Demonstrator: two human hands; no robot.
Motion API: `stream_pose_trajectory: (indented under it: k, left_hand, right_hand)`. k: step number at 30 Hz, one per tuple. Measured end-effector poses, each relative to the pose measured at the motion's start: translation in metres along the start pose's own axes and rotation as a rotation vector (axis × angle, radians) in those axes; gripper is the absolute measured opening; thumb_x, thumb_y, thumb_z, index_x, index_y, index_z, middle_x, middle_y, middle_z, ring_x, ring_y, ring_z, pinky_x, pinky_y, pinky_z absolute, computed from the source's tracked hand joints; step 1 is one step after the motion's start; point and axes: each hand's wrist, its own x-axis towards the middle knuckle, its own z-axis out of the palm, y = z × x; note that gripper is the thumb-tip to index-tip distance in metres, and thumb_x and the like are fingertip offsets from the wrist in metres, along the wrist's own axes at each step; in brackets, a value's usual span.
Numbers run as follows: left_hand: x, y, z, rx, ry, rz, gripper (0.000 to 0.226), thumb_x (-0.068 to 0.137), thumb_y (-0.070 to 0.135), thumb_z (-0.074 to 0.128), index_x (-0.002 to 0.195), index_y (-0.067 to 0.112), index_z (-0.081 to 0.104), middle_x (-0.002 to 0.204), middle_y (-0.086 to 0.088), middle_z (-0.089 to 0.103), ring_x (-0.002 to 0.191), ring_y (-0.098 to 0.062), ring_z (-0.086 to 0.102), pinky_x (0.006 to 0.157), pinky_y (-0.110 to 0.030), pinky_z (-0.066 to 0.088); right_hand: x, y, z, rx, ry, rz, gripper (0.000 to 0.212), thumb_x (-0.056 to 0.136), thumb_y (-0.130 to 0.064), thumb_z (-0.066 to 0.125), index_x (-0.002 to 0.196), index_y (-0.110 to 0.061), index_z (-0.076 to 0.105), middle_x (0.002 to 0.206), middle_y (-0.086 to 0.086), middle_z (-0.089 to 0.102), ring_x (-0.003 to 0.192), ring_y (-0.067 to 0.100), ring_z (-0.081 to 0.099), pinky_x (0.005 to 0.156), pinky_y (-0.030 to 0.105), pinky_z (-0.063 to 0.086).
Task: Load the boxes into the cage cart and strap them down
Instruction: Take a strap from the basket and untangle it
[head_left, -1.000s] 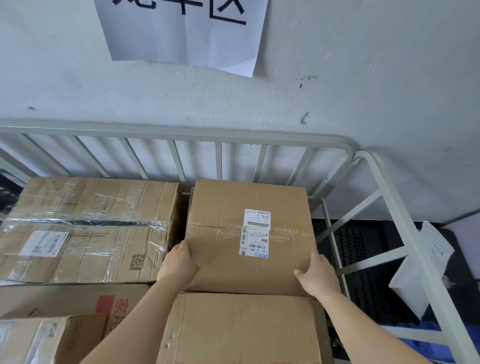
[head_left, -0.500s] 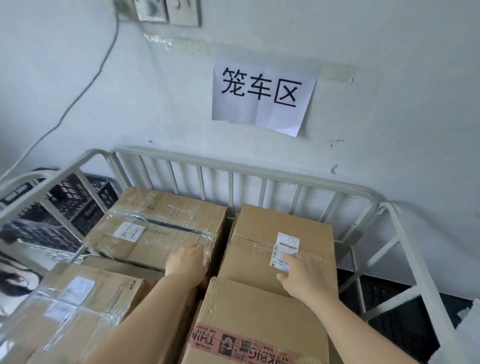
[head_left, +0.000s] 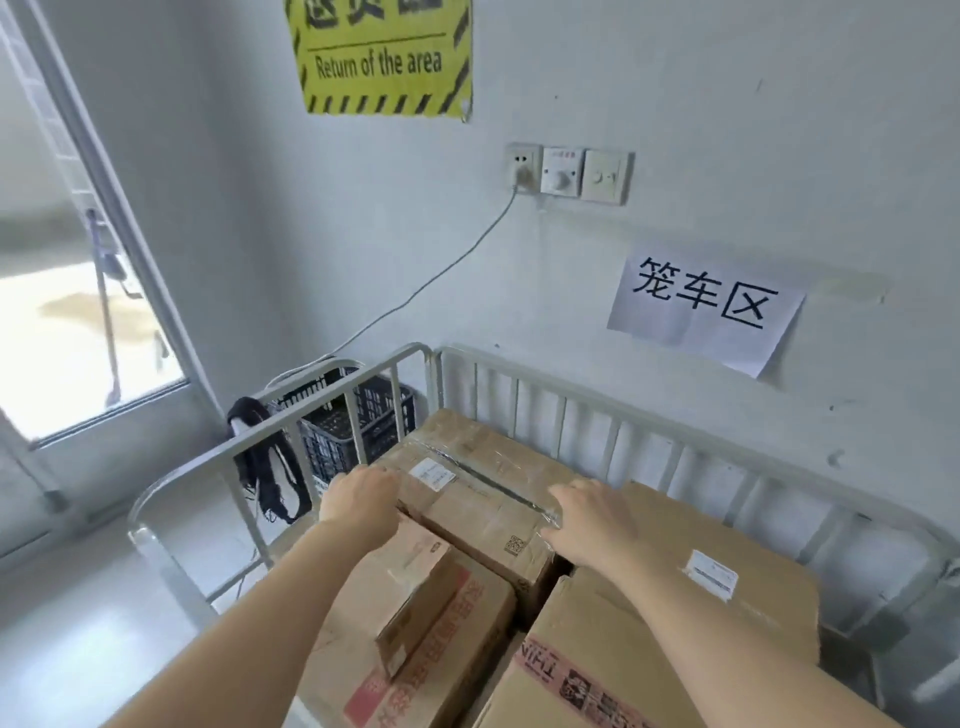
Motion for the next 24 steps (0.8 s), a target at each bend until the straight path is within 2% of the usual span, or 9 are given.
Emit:
stream_pose_trajectory:
  k: [3,11,17,24]
  left_hand:
    - [-0.016,-0.043,-0.012,-0.009,0.026,-0.068,0.013,0.090,0.019,0.057,0.103,0.017,0.059,0.105,0.001,0.060,0.107,-0.021,0.057,0.085,-0.032,0.043]
    - [-0.035,-0.168,-0.024,-0.027,0.081,-0.185,0.006,0.086,0.016,0.055,0.089,0.018,0.059,0.095,0.001,0.062,0.093,-0.020,0.059,0.078,-0.031,0.048]
    - [-0.033,-0.272,-0.012,-0.007,0.103,-0.222,0.023,0.091,0.022,0.055,0.112,0.018,0.061,0.107,0.001,0.062,0.103,-0.020,0.057,0.088,-0.034,0.047]
    - [-0.016,-0.357,0.009,-0.039,0.042,-0.235,0.023,0.089,0.027,0.059,0.110,0.017,0.059,0.115,0.000,0.060,0.115,-0.022,0.053,0.093,-0.035,0.041]
  right_hand:
    - [0.014,-0.044,-0.012,-0.016,0.019,-0.069,0.054,0.091,-0.048,0.056,0.138,-0.021,0.047,0.136,0.002,0.052,0.128,0.023,0.045,0.102,0.039,0.044]
    - [0.053,-0.170,-0.025,-0.022,0.041,-0.189,0.053,0.092,-0.045,0.056,0.137,-0.020,0.047,0.133,0.004,0.053,0.124,0.024,0.048,0.098,0.037,0.043]
    - [0.091,-0.272,-0.022,-0.020,0.041,-0.203,0.052,0.091,-0.047,0.056,0.136,-0.020,0.049,0.134,0.003,0.054,0.125,0.025,0.049,0.101,0.040,0.044]
    - [0.140,-0.365,-0.008,-0.024,-0.008,-0.199,0.050,0.092,-0.047,0.054,0.134,-0.021,0.050,0.124,0.002,0.056,0.119,0.023,0.051,0.091,0.039,0.050]
